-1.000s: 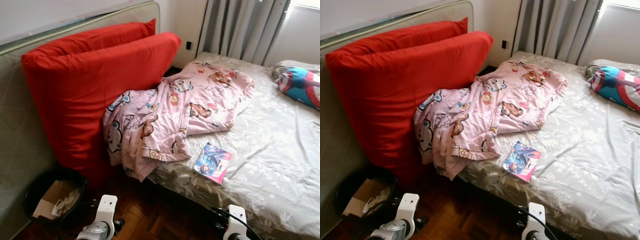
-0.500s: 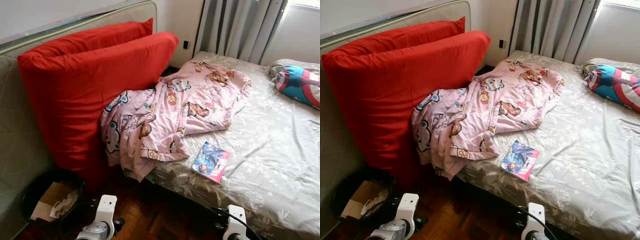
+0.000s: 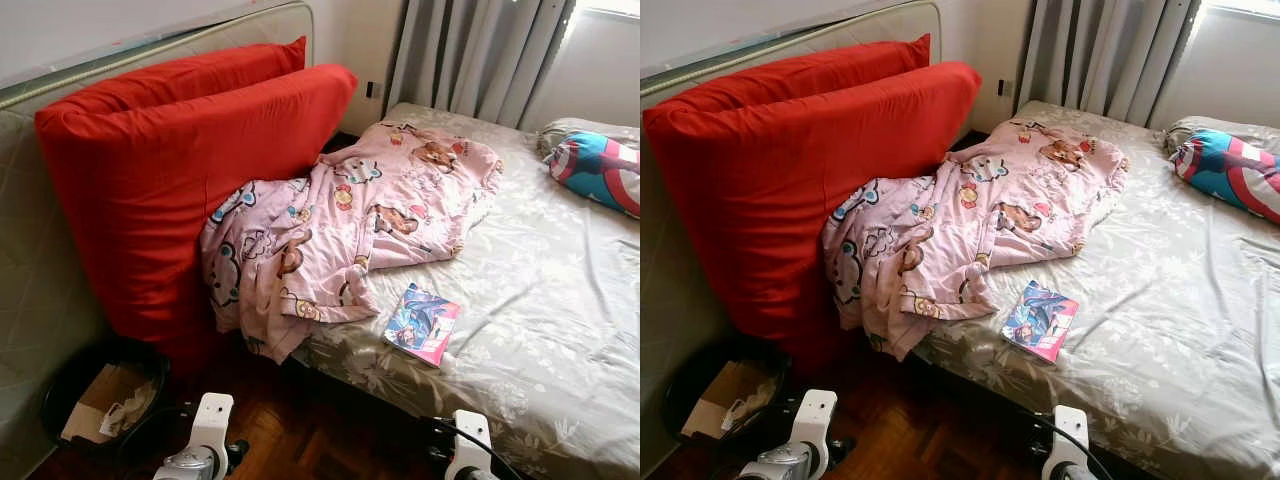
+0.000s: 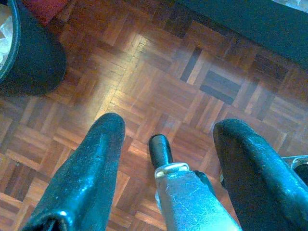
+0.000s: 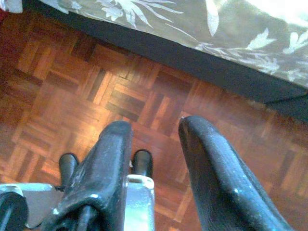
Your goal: Clean up the room
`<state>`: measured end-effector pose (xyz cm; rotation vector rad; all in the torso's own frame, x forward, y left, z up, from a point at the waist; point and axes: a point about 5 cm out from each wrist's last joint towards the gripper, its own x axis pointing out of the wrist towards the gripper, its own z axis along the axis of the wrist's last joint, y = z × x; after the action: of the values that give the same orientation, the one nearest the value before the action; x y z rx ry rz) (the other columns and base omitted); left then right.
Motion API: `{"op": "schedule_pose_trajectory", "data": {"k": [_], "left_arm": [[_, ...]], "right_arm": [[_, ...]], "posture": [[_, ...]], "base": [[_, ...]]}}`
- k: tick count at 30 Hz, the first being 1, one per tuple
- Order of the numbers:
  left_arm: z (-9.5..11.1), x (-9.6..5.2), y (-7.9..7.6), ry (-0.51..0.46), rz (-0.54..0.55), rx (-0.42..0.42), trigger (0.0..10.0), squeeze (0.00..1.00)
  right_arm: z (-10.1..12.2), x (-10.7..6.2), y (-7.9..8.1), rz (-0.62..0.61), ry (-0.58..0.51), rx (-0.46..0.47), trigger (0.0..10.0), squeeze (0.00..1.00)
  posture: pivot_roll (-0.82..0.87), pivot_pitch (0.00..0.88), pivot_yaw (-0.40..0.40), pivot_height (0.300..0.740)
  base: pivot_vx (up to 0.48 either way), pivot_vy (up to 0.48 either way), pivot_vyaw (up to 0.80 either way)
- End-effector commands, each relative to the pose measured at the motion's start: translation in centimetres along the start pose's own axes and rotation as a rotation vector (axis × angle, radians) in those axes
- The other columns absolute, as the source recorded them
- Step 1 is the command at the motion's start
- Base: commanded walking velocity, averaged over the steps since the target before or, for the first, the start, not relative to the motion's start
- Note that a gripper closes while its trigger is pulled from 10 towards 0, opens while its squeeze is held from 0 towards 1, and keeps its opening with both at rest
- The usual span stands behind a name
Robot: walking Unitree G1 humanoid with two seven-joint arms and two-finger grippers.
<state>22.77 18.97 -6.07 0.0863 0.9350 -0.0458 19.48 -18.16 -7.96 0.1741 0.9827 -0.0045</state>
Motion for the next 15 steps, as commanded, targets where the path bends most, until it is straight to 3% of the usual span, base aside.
{"op": "schedule_pose_trajectory", "data": {"k": [1,4,6,14,15], "left_arm": [[-0.02,-0.02,0.17,0.0,0.004,0.007,10.0,0.0],[-0.01,-0.02,0.18,0.0,0.005,0.007,10.0,0.0],[0.06,-0.02,0.24,0.0,0.005,0.004,10.0,0.0],[0.09,-0.02,0.23,-0.001,0.004,0.001,10.0,0.0],[0.12,-0.02,0.22,-0.002,0.004,0.0,10.0,0.0]], "right_arm": [[0.31,-0.03,-0.21,0.001,-0.008,-0.06,10.0,0.0],[0.39,-0.03,-0.19,0.004,-0.013,-0.071,10.0,0.0],[0.39,-0.01,-0.15,-0.015,-0.039,0.025,10.0,0.0],[0.28,-0.02,-0.2,-0.035,-0.045,0.088,10.0,0.0],[0.2,-0.02,-0.22,-0.047,-0.049,0.132,10.0,0.0]], "posture": [[-0.02,0.0,-0.07,0.74],[-0.02,0.0,-0.07,0.74],[-0.03,0.0,-0.063,0.74],[-0.03,0.0,-0.062,0.74],[-0.03,0.0,-0.059,0.74]], "base": [[0.0,0.0,0.0],[0.0,0.0,0.0],[0.0,0.0,0.0],[0.0,0.0,0.0],[0.0,0.0,0.0]]}}
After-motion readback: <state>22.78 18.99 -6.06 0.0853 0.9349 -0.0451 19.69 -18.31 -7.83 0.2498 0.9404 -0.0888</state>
